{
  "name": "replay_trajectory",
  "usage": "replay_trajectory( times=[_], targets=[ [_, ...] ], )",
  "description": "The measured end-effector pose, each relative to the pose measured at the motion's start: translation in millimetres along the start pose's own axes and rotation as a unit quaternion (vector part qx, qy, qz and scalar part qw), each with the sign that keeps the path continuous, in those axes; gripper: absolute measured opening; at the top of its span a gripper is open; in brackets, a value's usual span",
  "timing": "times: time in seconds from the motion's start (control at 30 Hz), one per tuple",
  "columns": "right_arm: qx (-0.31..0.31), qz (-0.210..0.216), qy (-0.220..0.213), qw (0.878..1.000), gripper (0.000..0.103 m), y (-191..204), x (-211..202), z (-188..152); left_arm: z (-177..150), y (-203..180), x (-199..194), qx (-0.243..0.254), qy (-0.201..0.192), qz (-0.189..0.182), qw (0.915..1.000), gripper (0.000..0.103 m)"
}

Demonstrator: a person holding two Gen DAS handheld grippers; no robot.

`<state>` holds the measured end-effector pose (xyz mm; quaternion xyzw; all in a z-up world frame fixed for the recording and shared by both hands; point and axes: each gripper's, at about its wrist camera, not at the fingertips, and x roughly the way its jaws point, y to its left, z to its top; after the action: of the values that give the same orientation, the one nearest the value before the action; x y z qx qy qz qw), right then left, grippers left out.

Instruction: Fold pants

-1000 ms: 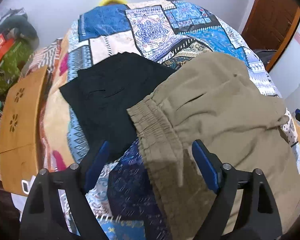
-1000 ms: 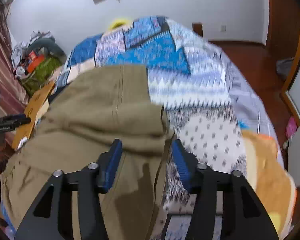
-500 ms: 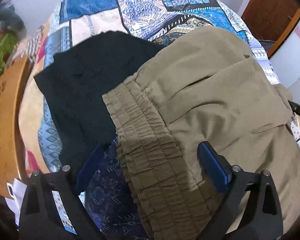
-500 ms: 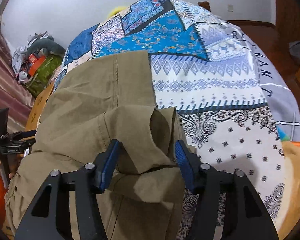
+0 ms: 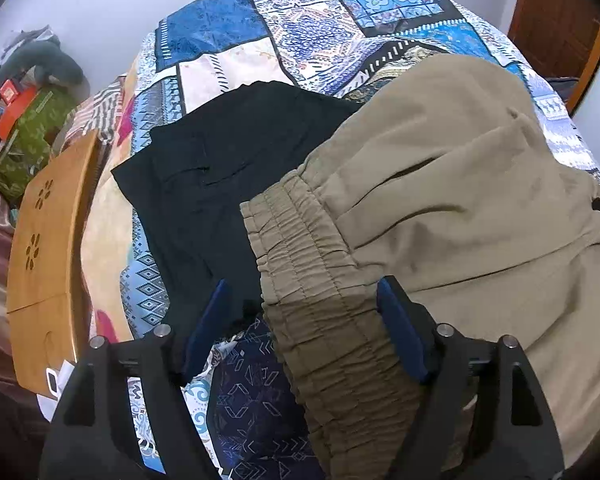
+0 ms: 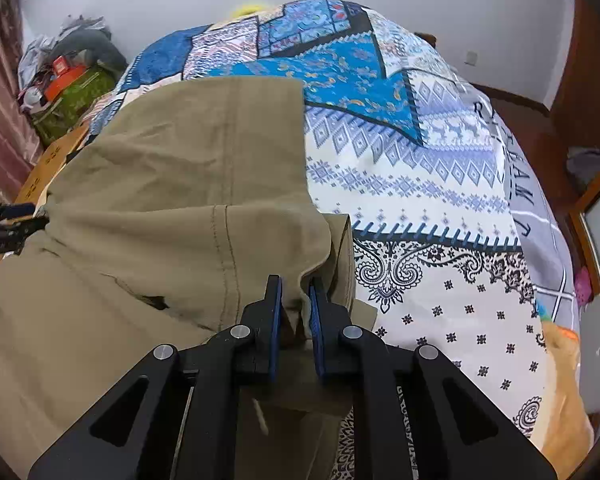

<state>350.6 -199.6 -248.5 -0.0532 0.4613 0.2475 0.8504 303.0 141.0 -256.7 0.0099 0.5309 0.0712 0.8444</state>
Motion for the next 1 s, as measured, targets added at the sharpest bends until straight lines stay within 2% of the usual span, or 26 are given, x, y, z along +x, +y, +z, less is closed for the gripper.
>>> replay_trajectory(
  times=[0.07, 0.13, 0.27, 0.3, 0.37, 0.43, 0.5, 0.57, 0.63, 0.8, 1.0],
  targets=[
    [0.005, 0.002, 0.003, 1.000, 0.013, -1, -5, 1, 0, 4, -7, -0.001, 0.001, -0.012, 0.9999, 0.079],
    [0.003, -0.006, 0.001, 1.000, 0.015, -1, -13, 3, -1, 6, -15, 0.001, 0.001, -0.019, 0.9998, 0.085],
    [-0.003, -0.017, -0.014, 1.000, 0.021, -4, -36, 9, 3, 22, -31, -0.007, -0.018, 0.008, 0.9998, 0.088],
    [0.001, -0.015, -0.021, 1.000, 0.023, -5, -42, 11, 6, 29, -32, -0.017, -0.019, 0.005, 0.9997, 0.088],
    [0.010, -0.008, -0.044, 0.999, 0.039, -7, -57, 19, 15, 44, -33, -0.044, -0.019, -0.007, 0.9988, 0.088],
    [0.008, -0.006, -0.061, 0.998, 0.046, -3, -65, 26, 23, 54, -31, -0.069, -0.019, -0.019, 0.9973, 0.089],
    [0.003, -0.001, -0.075, 0.997, 0.048, 2, -69, 36, 33, 62, -28, -0.088, -0.019, -0.033, 0.9954, 0.091],
    [0.000, 0.004, -0.085, 0.996, 0.060, 6, -65, 48, 42, 64, -21, -0.097, -0.018, -0.040, 0.9944, 0.093],
    [-0.007, 0.005, -0.088, 0.996, 0.065, 11, -55, 61, 52, 64, -9, -0.094, -0.010, -0.037, 0.9948, 0.094],
    [-0.006, 0.014, -0.069, 0.997, 0.065, 14, -15, 93, 63, 63, 36, -0.102, 0.040, -0.056, 0.9924, 0.094],
    [0.012, 0.024, -0.043, 0.999, 0.065, 4, 33, 122, 61, 68, 75, -0.147, 0.072, -0.097, 0.9818, 0.094]
  ],
)
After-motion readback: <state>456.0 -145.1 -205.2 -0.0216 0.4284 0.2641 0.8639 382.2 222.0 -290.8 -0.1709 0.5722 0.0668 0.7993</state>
